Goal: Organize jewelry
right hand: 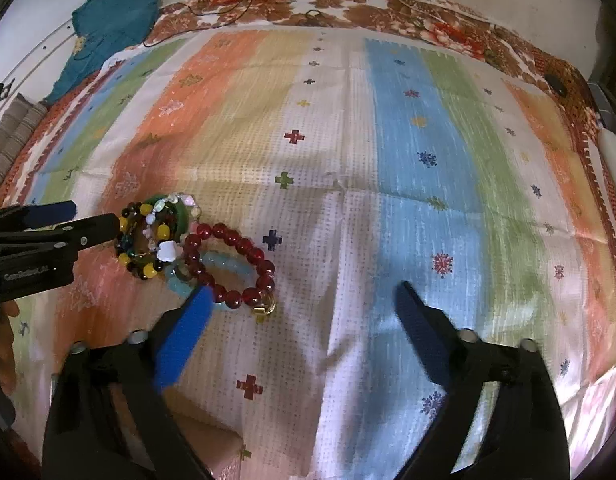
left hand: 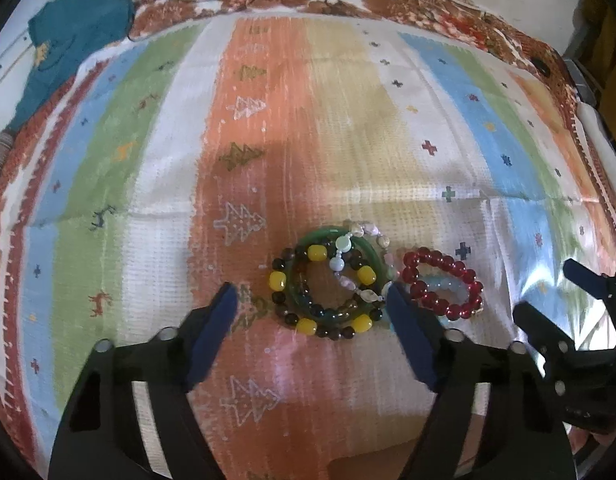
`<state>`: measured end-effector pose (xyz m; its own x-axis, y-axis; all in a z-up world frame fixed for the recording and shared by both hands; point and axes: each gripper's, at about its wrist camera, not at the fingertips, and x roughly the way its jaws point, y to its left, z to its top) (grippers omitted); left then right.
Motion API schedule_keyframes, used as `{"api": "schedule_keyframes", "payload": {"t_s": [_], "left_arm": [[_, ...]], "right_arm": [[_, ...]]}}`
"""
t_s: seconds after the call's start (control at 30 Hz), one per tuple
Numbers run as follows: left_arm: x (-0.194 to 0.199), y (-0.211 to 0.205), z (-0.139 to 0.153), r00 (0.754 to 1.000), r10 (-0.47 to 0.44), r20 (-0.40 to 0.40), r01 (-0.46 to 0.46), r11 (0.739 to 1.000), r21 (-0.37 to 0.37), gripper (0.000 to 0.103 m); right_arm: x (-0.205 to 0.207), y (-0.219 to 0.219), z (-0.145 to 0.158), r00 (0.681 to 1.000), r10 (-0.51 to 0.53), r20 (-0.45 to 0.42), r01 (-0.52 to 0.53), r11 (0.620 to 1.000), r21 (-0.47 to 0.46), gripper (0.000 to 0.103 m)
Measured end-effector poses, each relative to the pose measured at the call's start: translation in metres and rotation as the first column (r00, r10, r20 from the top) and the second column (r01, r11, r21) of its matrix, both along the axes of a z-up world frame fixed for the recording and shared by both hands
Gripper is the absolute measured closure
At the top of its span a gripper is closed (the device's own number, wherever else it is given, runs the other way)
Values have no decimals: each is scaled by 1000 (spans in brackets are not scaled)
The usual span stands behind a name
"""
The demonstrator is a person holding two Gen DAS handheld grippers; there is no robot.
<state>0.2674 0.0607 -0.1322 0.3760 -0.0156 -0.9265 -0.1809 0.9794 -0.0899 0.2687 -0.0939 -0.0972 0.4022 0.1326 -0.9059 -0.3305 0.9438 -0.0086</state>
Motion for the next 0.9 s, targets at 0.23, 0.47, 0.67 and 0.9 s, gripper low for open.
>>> {"api": "schedule_keyframes", "payload": {"t_s": [0.23,0.47,0.67,0.9], "left_arm": [[6,-3,-12,999,-26,-30,26,1000,-13,49],[15,-4,-20,999,-38,-38,36,999,-40,61],[20,-5,-31,997,-44,-57,41,998,-56,64],[23,-1,-38,997,-40,-59,36,997,-64,64]], "right_arm": [[10,1,-10,1000,-16,-26,17,1000,11,20],[16,7,-18,998,-3,-59,5,1000,27,43],[19,15,-24,997,19,-80,-17,999,31,54],[21,19,-31,995,20,-99,-18,1000,24,65]]}}
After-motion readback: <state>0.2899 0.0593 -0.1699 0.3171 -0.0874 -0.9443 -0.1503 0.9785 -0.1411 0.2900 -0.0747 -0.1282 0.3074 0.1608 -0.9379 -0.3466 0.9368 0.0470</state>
